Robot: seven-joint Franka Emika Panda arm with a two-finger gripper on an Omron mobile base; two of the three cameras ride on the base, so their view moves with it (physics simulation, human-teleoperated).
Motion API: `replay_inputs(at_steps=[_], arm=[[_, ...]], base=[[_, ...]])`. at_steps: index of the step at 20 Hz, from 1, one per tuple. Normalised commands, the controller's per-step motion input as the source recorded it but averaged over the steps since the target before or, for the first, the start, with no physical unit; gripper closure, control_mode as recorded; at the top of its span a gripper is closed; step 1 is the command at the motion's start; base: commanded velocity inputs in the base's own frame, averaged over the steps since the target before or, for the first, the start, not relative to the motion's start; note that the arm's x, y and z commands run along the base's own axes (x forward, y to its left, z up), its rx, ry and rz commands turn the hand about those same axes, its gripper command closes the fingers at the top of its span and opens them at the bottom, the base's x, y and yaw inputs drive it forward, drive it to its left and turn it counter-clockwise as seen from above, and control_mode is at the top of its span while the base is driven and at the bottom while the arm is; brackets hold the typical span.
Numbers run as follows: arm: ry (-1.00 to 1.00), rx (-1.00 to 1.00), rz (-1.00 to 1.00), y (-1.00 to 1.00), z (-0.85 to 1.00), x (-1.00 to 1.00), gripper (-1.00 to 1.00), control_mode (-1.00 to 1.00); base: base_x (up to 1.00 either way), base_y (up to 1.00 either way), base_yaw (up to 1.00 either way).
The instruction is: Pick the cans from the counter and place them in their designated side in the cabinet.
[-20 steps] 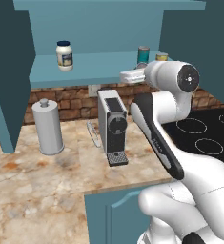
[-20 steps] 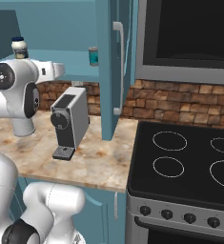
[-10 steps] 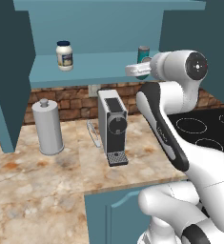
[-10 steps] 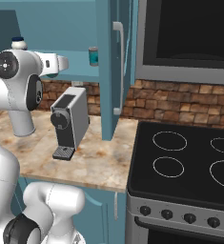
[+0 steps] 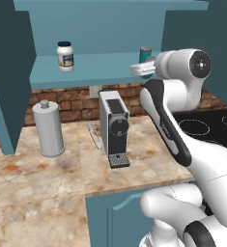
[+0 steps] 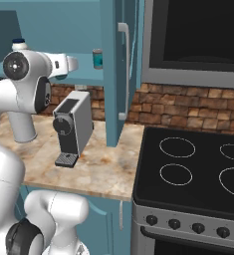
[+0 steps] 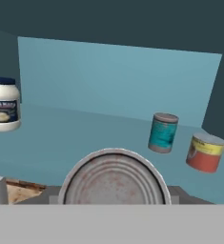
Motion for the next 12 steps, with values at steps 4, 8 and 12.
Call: replay_inputs(at_steps=[4, 8, 12], arm=[[0.00, -0.01, 0.00, -0.11, 0.00, 0.18, 1.00, -1.00], [0.00, -0.02, 0.00, -0.03, 0.00, 0.16, 1.00, -1.00], [0.00, -0.03, -0.01, 0.00, 0.00, 0.20, 1.00, -1.00]], base=[[0.00, 0.00, 0.00], [0.00, 0.00, 0.00], [0.00, 0.00, 0.00]])
